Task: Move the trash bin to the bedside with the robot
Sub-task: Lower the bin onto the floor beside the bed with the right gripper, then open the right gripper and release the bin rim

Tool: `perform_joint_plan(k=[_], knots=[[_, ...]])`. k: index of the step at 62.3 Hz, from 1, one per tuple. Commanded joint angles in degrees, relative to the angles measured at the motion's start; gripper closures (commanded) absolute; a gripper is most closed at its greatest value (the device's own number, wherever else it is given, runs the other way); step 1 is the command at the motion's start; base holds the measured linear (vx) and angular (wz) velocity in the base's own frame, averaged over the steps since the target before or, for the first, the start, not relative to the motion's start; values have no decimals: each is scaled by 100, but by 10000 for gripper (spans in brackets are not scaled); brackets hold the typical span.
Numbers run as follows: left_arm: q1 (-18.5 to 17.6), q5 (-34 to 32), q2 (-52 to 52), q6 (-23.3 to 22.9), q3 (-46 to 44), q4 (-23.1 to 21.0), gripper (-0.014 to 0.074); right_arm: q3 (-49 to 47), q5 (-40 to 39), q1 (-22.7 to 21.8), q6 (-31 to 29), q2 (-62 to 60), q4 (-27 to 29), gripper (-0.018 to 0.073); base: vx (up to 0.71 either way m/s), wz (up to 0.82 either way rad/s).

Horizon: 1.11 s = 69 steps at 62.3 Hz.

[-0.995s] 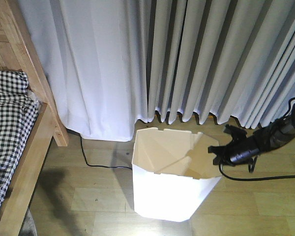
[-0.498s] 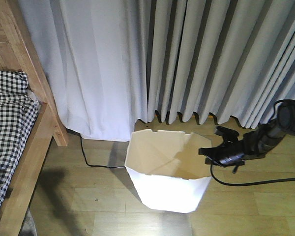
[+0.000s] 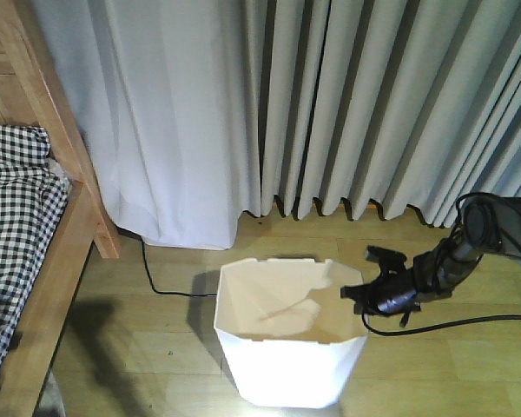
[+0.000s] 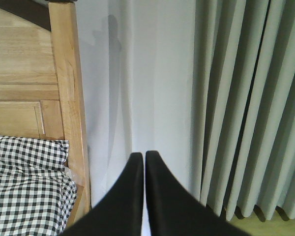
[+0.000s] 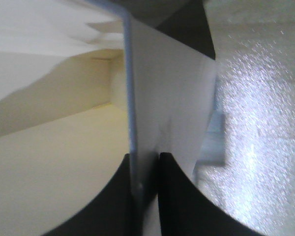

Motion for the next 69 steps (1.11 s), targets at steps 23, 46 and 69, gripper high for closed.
perform_joint_plan(k=[23, 46, 69], knots=[[-31, -446, -57, -52, 158, -22, 602, -170, 524, -27, -52, -183, 69, 424, 0, 0], [-31, -446, -57, -52, 158, -22, 602, -170, 250, -50, 266, -183, -208, 201, 0, 0], [-31, -446, -57, -52, 158, -22, 602, -150, 72, -419, 2620, -214, -2665, 198, 0, 0]])
